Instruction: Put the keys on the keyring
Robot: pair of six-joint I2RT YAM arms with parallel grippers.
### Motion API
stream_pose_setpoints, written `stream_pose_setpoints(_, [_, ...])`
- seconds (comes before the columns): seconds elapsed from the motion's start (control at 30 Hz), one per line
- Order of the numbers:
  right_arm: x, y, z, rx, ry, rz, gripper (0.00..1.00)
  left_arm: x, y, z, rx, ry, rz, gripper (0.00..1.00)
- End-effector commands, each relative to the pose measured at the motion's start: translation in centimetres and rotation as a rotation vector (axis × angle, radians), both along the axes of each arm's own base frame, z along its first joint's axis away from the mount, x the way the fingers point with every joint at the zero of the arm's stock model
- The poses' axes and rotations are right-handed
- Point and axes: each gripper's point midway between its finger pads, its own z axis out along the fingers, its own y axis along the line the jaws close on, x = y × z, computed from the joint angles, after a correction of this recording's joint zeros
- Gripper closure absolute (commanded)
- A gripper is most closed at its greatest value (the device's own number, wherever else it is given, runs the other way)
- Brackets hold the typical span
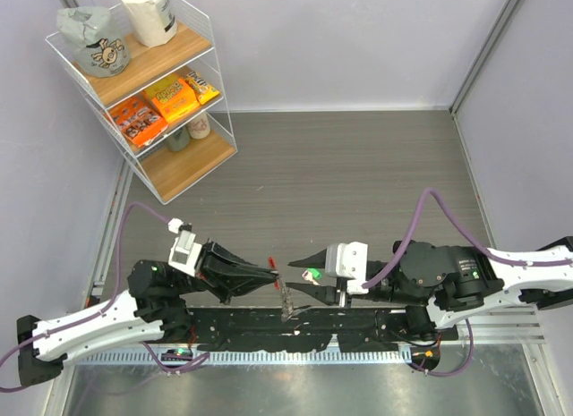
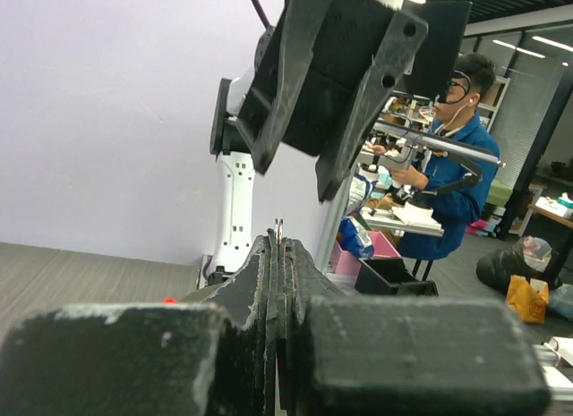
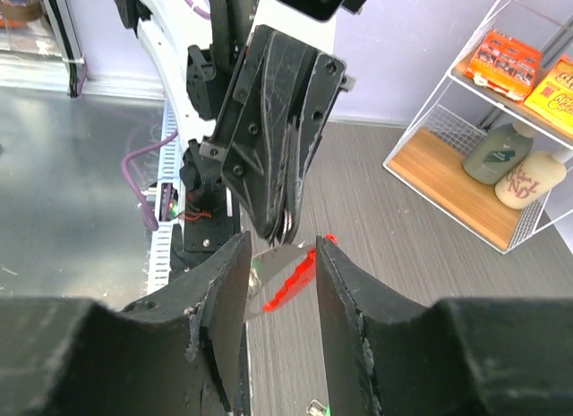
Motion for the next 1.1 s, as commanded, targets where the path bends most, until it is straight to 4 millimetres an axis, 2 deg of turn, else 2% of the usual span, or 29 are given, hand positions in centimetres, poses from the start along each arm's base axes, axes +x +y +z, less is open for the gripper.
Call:
stream_pose_setpoints(0.0, [0.0,-0.6,3.0,0.063,0.025,-0.005,0.59,-1.3,0.9,2.6,-0.086,-0.071,-0.042,1.00])
stream_pose_setpoints(0.2, [-0.2,-0.3,2.2,0.032,0.026,0.002,0.66,-2.1,1.2,3.2,-0.115,-0.088,-0.083,1.00])
stream_pose_setpoints(0.43, [-0.9,0.4,1.1,0.001,0.019,0.035,0.68,-2.6,1.6,3.8,-0.144,-0.088,-0.111,1.00])
stream_pose_setpoints(1.07, [-1.7,1.9,1.4,0.011,0.012,0.073,0.67,-2.4,1.5,4.1,-0.161,-0.076,-0.101,1.00])
